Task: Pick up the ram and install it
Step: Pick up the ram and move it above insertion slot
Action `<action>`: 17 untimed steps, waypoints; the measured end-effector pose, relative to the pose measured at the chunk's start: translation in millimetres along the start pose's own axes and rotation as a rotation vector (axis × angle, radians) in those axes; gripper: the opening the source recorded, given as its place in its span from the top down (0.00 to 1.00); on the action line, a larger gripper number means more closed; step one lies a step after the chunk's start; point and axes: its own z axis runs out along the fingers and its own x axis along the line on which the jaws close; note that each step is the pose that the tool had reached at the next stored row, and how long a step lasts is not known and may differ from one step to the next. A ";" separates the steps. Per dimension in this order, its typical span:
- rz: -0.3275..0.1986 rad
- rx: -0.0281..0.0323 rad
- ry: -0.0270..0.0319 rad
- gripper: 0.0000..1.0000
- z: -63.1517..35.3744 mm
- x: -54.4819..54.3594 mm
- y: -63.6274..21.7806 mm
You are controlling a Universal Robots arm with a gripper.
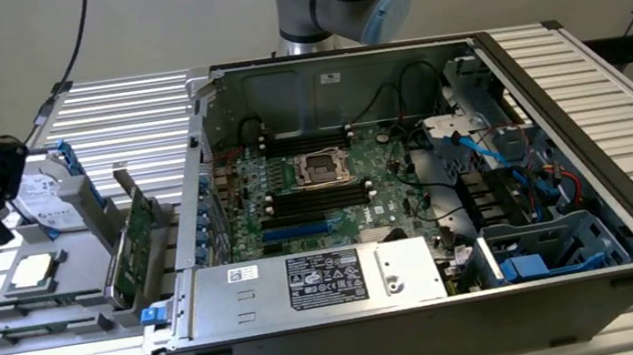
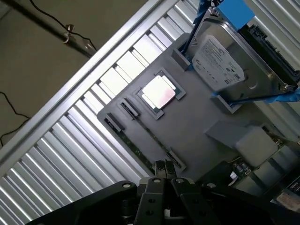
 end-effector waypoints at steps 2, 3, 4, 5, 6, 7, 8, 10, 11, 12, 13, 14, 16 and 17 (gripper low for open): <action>-0.036 0.0016 0.0017 0.89 0.4 0.0 0.0; -0.055 0.0024 0.0027 0.89 0.6 -0.1 -0.1; -0.073 0.0031 0.0033 0.89 0.9 -0.1 0.0; -0.091 0.0037 0.0037 0.89 1.3 -0.1 -0.1; -0.109 0.0040 0.0041 0.89 1.6 -0.1 -0.1; -0.127 0.0042 0.0041 0.89 2.1 -0.1 -0.1; -0.146 0.0043 0.0040 0.89 2.5 -0.1 -0.1; -0.182 0.0044 0.0038 0.89 3.3 -0.2 -0.2; -0.200 0.0045 0.0037 0.89 3.7 -0.2 -0.2; -0.218 0.0046 0.0037 0.89 4.1 -0.2 -0.2; -0.237 0.0047 0.0037 0.89 4.6 -0.2 -0.2; -0.255 0.0048 0.0035 0.89 5.0 -0.2 -0.2; -0.291 0.0050 0.0033 0.89 5.9 -0.3 -0.3; -0.309 0.0051 0.0033 0.89 6.2 -0.3 -0.3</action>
